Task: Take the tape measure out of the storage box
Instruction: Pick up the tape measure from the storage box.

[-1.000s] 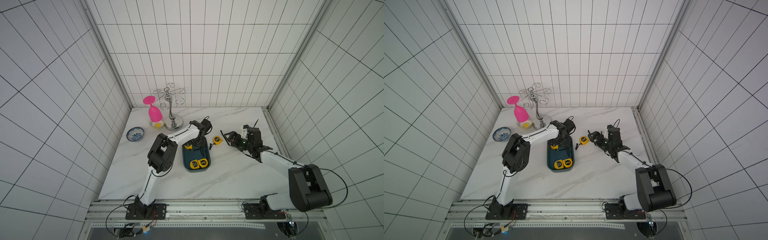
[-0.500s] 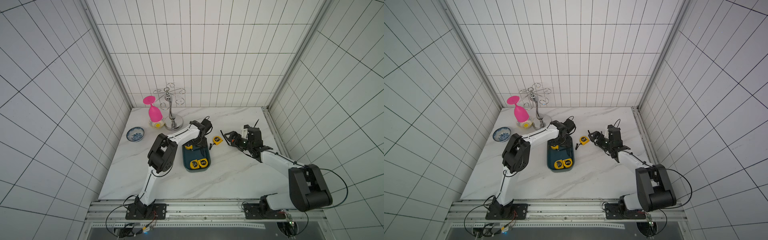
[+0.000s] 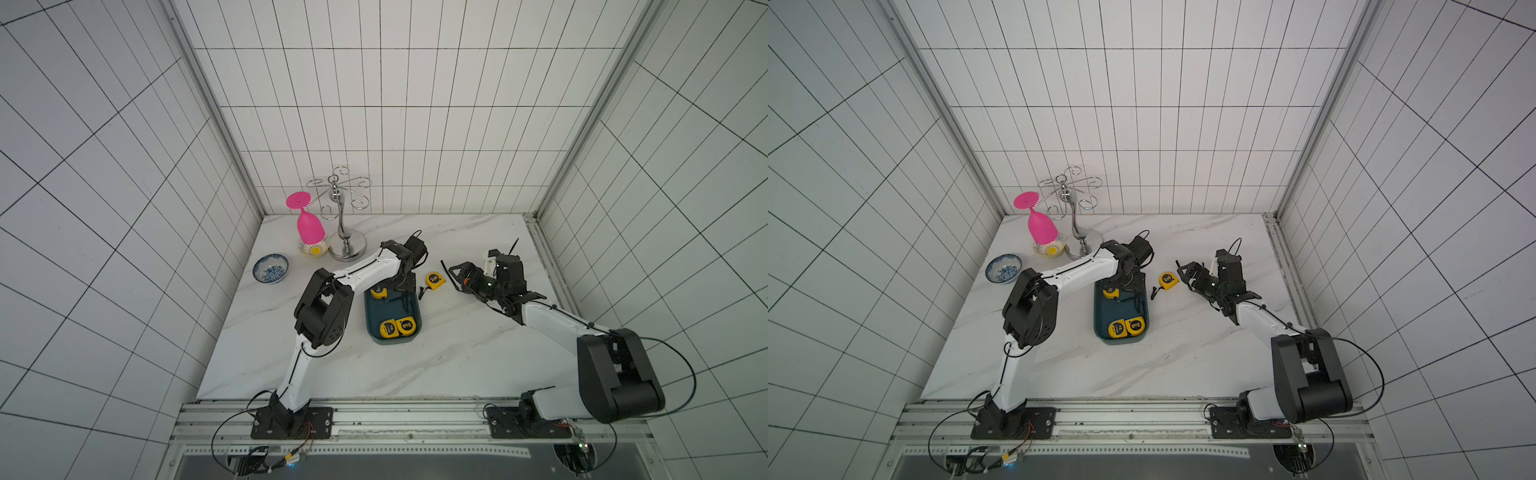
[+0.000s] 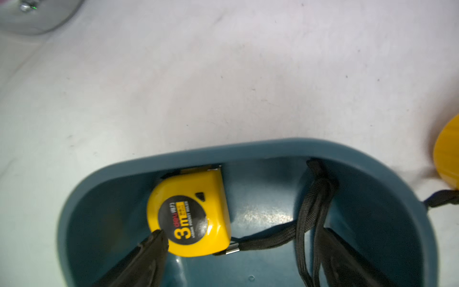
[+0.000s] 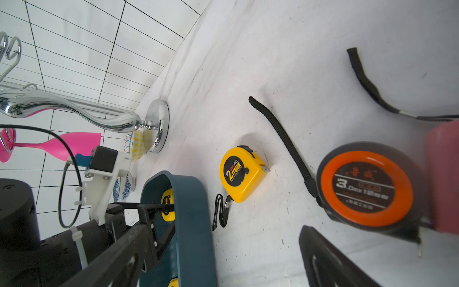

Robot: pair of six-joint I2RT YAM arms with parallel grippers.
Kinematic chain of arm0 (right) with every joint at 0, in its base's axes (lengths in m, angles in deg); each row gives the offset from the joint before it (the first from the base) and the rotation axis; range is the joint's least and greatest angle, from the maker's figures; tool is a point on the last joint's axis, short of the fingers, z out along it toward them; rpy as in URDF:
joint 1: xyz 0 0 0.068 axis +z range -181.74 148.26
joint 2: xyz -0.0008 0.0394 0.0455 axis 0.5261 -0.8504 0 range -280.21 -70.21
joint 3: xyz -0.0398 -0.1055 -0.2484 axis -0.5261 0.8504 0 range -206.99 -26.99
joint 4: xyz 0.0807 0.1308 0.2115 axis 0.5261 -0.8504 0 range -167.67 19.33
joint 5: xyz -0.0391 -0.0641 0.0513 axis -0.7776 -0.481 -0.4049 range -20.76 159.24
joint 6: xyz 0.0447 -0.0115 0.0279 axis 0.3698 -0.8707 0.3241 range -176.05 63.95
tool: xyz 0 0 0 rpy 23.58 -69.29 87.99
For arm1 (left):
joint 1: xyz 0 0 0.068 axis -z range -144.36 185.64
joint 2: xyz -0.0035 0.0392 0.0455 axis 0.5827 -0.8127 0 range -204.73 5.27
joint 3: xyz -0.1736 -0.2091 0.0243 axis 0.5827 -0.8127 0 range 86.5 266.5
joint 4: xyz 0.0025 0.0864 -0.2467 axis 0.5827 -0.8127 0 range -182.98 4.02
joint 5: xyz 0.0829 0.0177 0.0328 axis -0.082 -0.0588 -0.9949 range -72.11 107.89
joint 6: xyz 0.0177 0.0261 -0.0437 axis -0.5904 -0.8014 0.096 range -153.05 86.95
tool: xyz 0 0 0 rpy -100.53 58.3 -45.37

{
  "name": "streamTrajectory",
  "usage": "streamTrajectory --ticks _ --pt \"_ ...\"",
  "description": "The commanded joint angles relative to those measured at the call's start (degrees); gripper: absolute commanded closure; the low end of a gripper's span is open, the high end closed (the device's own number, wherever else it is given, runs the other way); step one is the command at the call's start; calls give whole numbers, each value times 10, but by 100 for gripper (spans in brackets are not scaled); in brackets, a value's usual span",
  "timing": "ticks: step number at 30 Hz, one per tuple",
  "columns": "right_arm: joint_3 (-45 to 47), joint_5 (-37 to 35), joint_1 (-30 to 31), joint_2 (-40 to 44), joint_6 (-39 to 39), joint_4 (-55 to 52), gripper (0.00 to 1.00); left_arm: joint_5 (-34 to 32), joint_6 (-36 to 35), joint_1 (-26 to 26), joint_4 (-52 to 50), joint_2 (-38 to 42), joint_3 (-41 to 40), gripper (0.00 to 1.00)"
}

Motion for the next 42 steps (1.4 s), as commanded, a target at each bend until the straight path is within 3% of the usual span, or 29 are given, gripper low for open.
streamTrajectory --ticks 1,18,27,33,40,42 --pt "14 3 -4 -3 4 19 1 -45 21 -9 -7 30 -15 2" --pt "18 4 -4 -4 4 26 1 -13 94 -39 50 -4 -63 13" --pt "17 2 -4 -7 7 27 1 17 99 -46 62 -27 -57 26" --pt "15 2 -4 -9 6 28 1 31 98 -46 60 -41 -47 45" --pt "13 13 -4 -10 1 30 1 40 101 -50 47 -26 -47 94" --pt "15 20 -4 -9 0 34 1 42 105 -51 43 -9 -47 100"
